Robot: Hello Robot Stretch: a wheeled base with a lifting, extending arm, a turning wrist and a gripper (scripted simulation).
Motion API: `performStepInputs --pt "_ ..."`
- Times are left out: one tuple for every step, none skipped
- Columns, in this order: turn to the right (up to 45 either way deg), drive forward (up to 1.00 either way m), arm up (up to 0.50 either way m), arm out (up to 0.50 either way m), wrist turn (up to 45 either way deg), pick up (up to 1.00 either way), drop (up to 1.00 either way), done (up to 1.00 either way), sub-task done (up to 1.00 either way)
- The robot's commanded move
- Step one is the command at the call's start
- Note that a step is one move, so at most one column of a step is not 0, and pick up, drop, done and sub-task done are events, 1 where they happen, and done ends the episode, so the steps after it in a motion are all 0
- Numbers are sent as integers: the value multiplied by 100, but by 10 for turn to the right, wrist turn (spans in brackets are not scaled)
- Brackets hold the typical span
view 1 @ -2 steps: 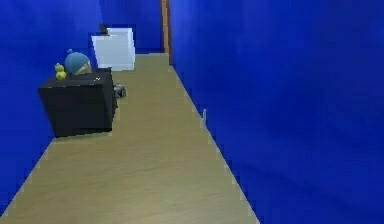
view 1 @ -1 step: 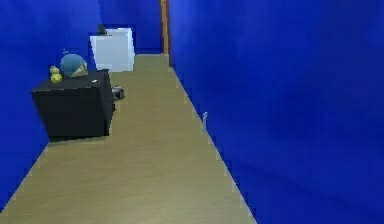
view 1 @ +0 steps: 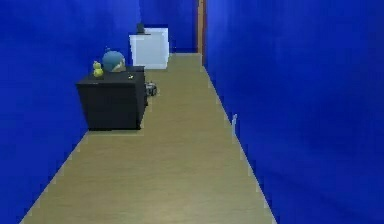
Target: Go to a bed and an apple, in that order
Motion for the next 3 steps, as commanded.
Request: performStepInputs --pt "0 100 0 0 0 0 0 0 0" --pt "0 100 0 0 0 0 0 0 0" --pt "0 100 0 0 0 0 0 0 0"
